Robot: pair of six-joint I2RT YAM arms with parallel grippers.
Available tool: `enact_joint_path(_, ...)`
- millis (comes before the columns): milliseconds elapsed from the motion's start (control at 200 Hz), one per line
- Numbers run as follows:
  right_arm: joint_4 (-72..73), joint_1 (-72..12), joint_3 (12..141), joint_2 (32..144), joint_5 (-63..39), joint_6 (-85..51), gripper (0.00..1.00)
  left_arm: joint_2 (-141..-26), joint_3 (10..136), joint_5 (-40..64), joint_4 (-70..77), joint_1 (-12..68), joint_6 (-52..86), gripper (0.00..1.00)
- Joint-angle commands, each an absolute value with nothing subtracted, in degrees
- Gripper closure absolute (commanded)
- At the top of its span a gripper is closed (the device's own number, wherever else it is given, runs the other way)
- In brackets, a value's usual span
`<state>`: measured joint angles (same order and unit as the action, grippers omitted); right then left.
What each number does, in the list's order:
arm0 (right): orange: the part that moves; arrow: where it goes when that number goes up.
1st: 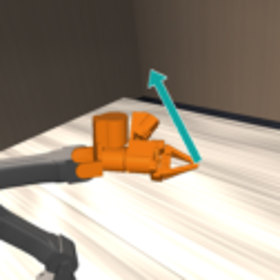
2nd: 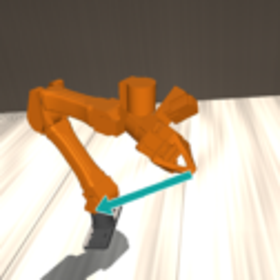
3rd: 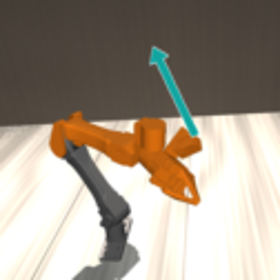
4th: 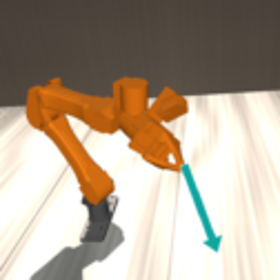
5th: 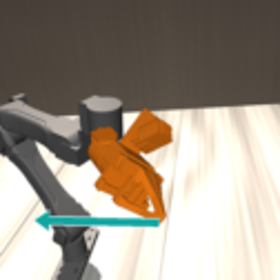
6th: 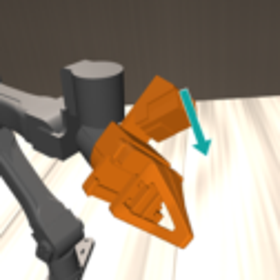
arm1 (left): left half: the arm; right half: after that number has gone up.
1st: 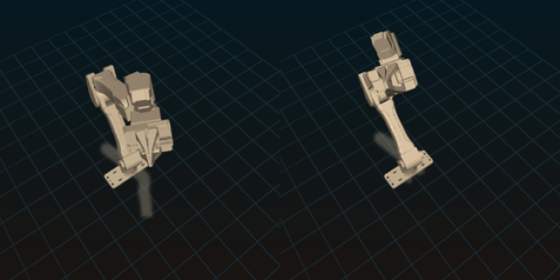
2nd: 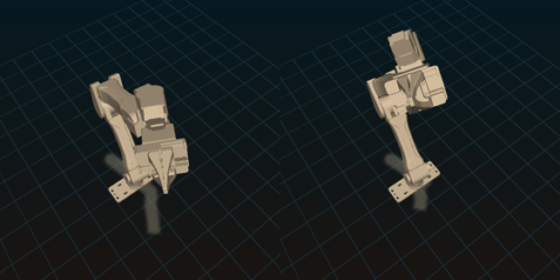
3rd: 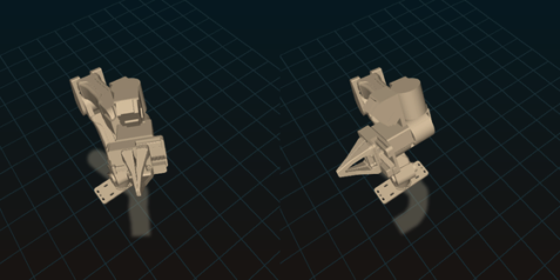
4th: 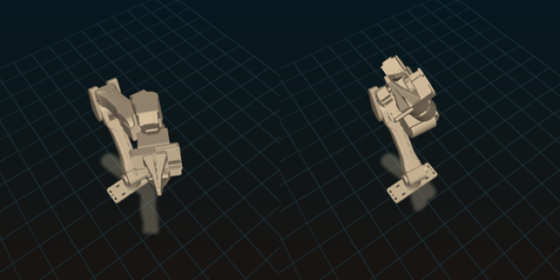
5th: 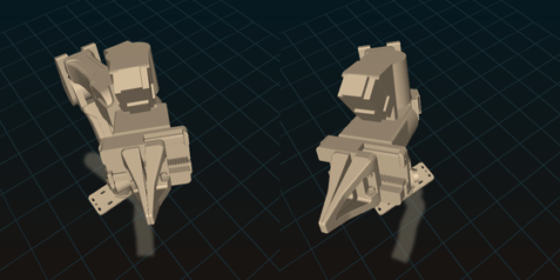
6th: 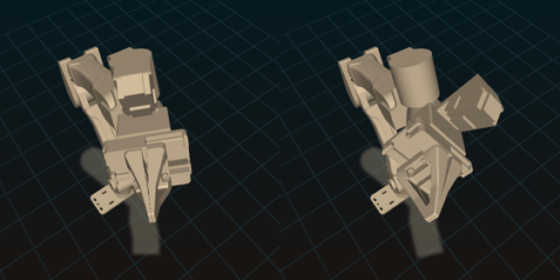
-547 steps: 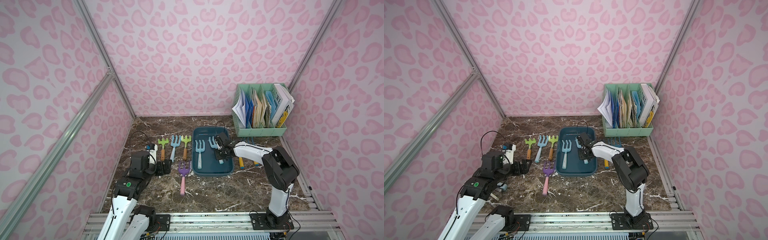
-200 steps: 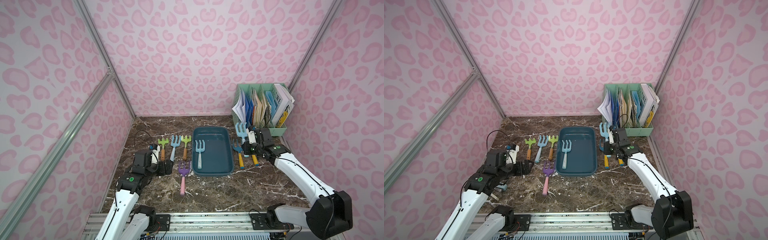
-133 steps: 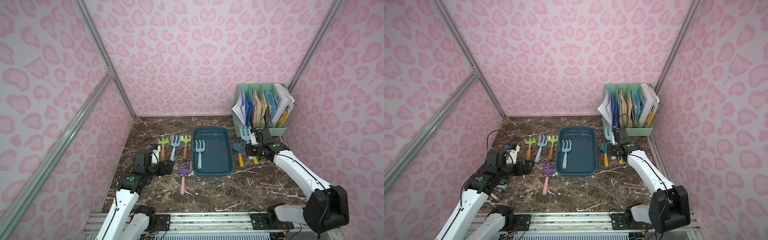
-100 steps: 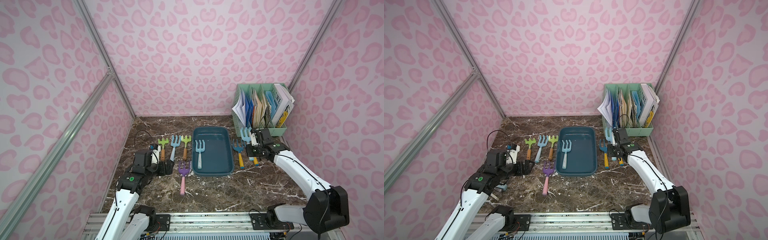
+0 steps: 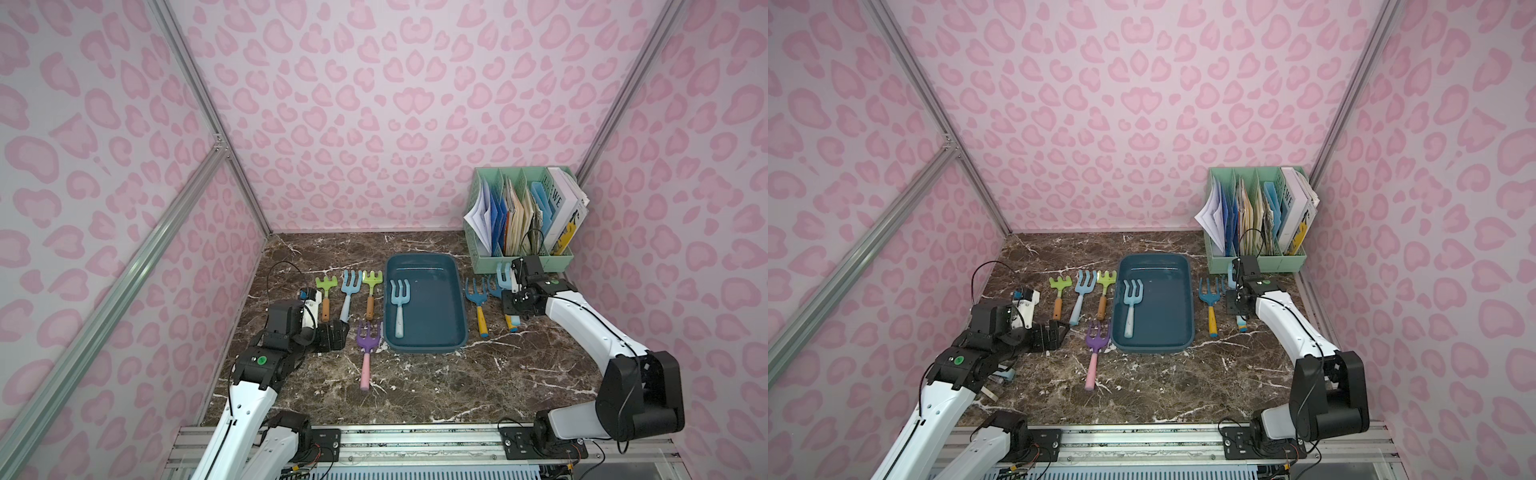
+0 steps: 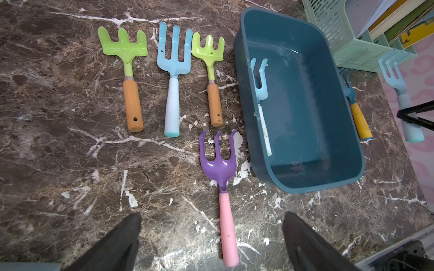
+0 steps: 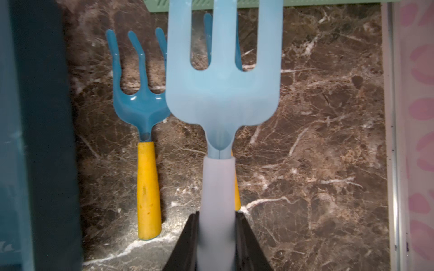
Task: Take the hand rake out of the storage box
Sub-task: Place the rake at the center of the board.
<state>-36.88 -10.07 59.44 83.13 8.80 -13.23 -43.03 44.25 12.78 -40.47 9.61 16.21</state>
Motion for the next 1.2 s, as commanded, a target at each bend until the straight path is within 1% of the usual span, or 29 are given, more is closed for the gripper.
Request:
enact_joint_path(0,-36.5,-9.3,60.2,84.3,11.2,-9.9,0.83,-42.9,44.5,13.3,-39.6,9.6,15.3,0.03)
enact_joint_path(90,-34.8,-8.8,60.0,84.8,14.0,-7.6,0.83,-43.2,44.4,14.0,-39.6,9.6,15.4,0.03)
enact_joint_path(190,-35.6,-7.1,61.6,86.4,14.5,-6.0,0.82,-43.5,44.6,14.3,-39.6,9.6,15.3,0.03)
enact_joint_path(385,-34.4,-4.8,60.4,87.8,18.1,-3.2,0.8,-43.4,44.5,14.5,-39.6,10.0,15.3,0.03)
enact_joint_path(620,-33.0,-2.5,59.6,89.8,19.6,-1.5,0.78,-43.7,44.5,14.4,-39.6,10.2,15.3,0.03)
enact_joint_path(860,-31.0,0.0,59.1,93.0,18.5,-1.1,0.77,-43.7,44.6,14.2,-39.6,10.3,15.1,0.03)
enact_joint_path(1195,-29.0,0.5,58.9,95.7,17.2,-0.2,0.76,-43.4,44.5,14.0,-39.7,10.5,15.1,0.03)
